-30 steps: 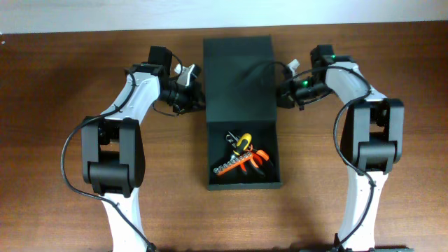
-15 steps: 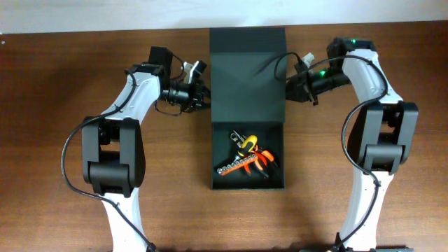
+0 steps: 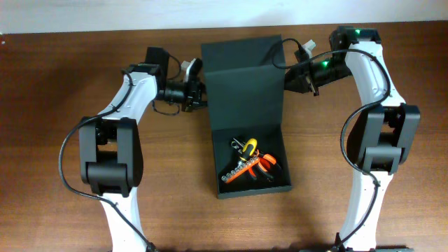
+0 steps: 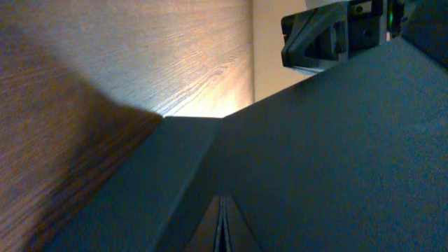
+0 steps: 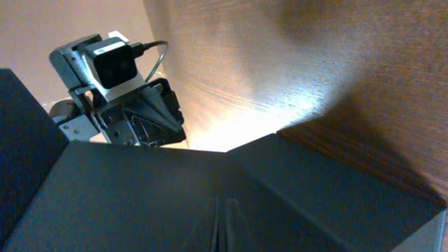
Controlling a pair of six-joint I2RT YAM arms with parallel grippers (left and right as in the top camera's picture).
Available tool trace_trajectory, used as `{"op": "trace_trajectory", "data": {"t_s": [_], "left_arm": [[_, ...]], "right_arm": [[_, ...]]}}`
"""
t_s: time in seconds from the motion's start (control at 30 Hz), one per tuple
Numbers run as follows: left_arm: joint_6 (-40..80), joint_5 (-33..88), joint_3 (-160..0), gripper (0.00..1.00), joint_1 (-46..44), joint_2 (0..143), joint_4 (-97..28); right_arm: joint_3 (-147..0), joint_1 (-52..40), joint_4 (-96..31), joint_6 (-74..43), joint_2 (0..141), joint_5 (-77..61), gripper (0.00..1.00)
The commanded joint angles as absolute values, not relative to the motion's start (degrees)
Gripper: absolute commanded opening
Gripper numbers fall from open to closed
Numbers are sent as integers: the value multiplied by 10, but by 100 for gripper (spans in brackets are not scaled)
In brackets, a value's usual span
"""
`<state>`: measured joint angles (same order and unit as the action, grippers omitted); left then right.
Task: Pack container
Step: 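Swing the lid over the box with both grippers to close it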
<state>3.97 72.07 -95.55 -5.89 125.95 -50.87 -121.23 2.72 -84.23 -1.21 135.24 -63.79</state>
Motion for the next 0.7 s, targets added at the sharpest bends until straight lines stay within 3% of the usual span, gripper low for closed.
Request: {"op": "trace_trajectory", "data": {"t_s": [0.0,0.4,0.67], "left_arm": [[6,742,-955,2,-50,1246,-536],[-84,742,-955,2,-51,1168,-668],[-93,742,-955,2,-51,1119,-712]], "right_arm": [[-1223,23,-852,-2,1353,-654,4],[-1223,23,-974,97,1333,-654,4],[-1223,23,-974,81,1285,-640,4]]}}
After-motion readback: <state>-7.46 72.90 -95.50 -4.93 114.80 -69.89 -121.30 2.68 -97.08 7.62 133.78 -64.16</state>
